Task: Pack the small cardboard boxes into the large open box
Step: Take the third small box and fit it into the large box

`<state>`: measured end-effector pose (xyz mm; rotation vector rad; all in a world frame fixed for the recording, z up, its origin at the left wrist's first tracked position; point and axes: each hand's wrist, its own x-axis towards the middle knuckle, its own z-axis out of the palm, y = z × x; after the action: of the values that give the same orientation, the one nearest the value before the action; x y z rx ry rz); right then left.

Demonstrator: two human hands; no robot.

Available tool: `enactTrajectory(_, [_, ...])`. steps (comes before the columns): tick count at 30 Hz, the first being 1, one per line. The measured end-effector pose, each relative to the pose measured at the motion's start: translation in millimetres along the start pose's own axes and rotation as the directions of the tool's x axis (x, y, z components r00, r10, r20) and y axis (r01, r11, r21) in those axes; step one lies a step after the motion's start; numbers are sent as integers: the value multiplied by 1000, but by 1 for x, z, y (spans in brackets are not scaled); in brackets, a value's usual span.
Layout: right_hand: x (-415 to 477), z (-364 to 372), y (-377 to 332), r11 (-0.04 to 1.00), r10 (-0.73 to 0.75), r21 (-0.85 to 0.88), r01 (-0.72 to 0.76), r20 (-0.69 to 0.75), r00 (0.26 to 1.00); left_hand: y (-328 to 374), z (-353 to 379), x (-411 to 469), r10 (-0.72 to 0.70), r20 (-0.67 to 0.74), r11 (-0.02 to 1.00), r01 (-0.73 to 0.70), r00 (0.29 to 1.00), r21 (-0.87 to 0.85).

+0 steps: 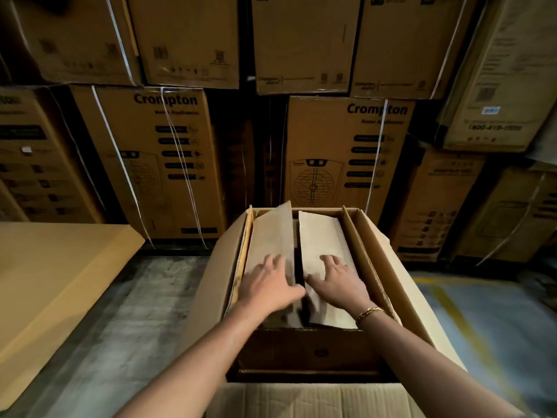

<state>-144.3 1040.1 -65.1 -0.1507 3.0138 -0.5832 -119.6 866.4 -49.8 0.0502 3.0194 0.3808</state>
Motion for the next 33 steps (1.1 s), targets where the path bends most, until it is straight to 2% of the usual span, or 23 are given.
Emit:
enactTrajectory(3, [-3, 7, -4, 995, -21, -94, 27, 69, 997, -31, -40, -11, -12, -120, 985, -9, 993, -175])
enactTrajectory(5, [-5, 10, -8, 987, -21, -158, 42, 134, 991, -61, -61, -16, -43, -142, 985, 18, 989, -170])
enactTrajectory(7, [-7, 6, -11, 984, -37, -167, 64, 155, 987, -92, -69, -17, -130, -103, 982, 114, 986, -148])
enactTrajectory(11, [-10, -38, -7, 994, -50, -94, 57, 81, 995, -125, -54, -25, -246, -19, 969, 246, 969, -6])
enactTrajectory(15, [-11, -98, 31, 995, 5, -100, -7, -21, 1000, -125, -35, -32, -217, -114, 944, 238, 970, 229])
enactTrajectory(19, [-16, -123, 98, 950, 123, -283, -131, -46, 991, -113, -21, -26, -84, -172, 862, 159, 982, 482])
enactTrajectory(22, [-24, -98, 139, 901, 188, -399, -170, 6, 982, -93, -6, -26, 38, -58, 836, 0, 998, 549])
enactTrajectory(26, [-34, -48, 161, 924, 147, -356, -137, 2, 989, -70, 14, -16, 198, 150, 849, -246, 969, 468])
enactTrajectory(30, [-31, -55, 142, 926, 210, -316, -209, -32, 977, -62, 24, 4, 133, 219, 896, -212, 967, 391])
enactTrajectory(33, [-27, -61, 130, 915, 136, -380, -139, -33, 990, -56, 19, 9, 89, 194, 937, -148, 977, 315])
